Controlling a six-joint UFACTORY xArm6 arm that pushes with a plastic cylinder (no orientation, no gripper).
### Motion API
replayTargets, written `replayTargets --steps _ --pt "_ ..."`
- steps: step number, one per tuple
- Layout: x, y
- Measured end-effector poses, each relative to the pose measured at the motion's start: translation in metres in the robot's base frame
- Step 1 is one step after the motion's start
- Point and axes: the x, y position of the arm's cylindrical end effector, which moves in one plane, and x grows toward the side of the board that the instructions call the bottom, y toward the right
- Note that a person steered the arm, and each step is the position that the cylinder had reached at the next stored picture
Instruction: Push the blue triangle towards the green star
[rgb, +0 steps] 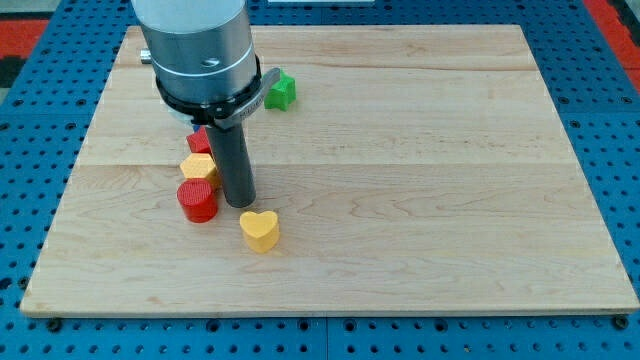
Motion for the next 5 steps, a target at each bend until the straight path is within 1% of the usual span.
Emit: replayTargets --steps 3,4,5 --pt "0.005 -0.006" --pt "0.004 -0.022" --pt "-0.005 -0.026"
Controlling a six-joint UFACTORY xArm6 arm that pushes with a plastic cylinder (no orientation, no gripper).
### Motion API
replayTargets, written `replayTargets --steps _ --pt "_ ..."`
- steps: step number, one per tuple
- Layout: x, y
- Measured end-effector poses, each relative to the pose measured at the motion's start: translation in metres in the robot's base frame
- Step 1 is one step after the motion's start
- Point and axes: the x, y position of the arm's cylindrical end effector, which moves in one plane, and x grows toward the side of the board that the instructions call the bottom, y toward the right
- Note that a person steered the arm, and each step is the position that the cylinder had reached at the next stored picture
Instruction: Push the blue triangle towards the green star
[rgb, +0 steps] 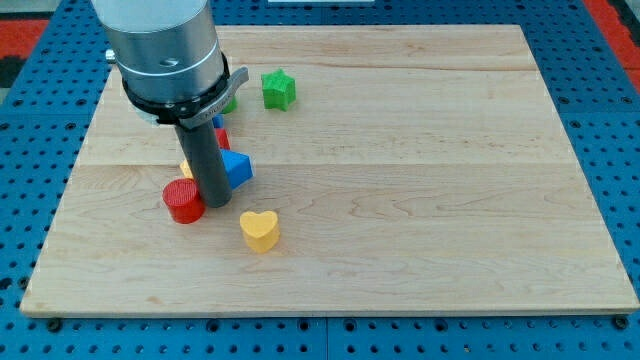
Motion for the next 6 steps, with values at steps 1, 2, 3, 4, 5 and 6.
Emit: replayTargets --steps 1,2,3,4,5,6 --pt "-0.041 0.000" --pt "-0.066 0.016" --pt "-0.068 0.028" --pt "-0.067 0.013" --pt "-0.054 0.013" --pt "-0.041 0.016"
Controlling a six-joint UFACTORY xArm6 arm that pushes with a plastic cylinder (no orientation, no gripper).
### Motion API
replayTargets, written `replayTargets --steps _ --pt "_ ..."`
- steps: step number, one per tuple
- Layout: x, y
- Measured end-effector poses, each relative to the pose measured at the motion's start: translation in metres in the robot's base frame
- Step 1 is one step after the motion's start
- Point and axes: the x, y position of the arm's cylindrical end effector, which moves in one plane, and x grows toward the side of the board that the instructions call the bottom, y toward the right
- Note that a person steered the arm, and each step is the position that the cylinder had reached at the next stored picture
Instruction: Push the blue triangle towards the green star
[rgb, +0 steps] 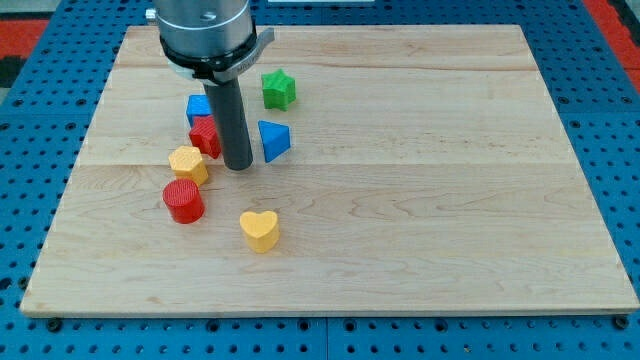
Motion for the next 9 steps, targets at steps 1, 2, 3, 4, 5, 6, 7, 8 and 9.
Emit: replayTargets --steps 1,2,3,4,5,6,7,8,9 --pt "-0.008 -0.018" --pt "-0.009 -0.018" --pt "-0.014 -0.012" --pt "-0.028 -0.012" --pt "-0.028 -0.012" --pt "-0.016 -0.012" --pt "0.010 -0.006" --pt "0.049 0.003" --pt "0.084 -0.025"
